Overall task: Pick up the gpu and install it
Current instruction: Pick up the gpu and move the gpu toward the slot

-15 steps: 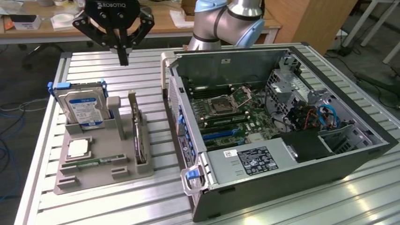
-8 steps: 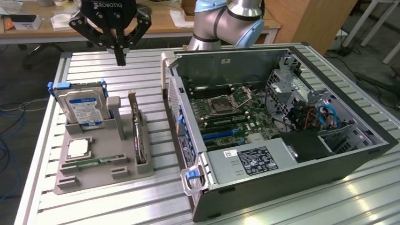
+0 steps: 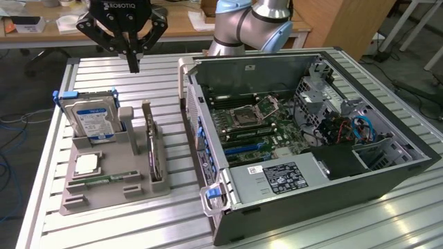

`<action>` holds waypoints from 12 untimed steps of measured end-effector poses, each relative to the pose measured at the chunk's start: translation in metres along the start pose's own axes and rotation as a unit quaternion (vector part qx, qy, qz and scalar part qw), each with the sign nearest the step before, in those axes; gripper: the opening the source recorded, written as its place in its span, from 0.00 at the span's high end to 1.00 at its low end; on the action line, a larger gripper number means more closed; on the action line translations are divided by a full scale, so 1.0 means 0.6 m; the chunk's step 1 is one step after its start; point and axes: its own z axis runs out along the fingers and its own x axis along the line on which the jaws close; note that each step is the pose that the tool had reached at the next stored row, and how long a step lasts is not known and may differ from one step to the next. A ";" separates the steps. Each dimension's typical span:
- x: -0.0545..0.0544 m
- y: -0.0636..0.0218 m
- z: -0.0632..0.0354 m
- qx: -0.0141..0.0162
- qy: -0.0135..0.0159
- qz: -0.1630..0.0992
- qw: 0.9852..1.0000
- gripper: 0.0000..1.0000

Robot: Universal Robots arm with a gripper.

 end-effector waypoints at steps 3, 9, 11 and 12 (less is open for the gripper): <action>0.000 0.000 0.000 0.000 0.000 0.000 1.000 0.89; 0.000 0.000 0.000 0.000 0.000 0.000 1.000 0.65; 0.000 0.000 0.000 0.000 0.000 0.000 1.000 0.65; 0.000 0.000 0.000 0.000 0.000 -0.002 1.000 0.65</action>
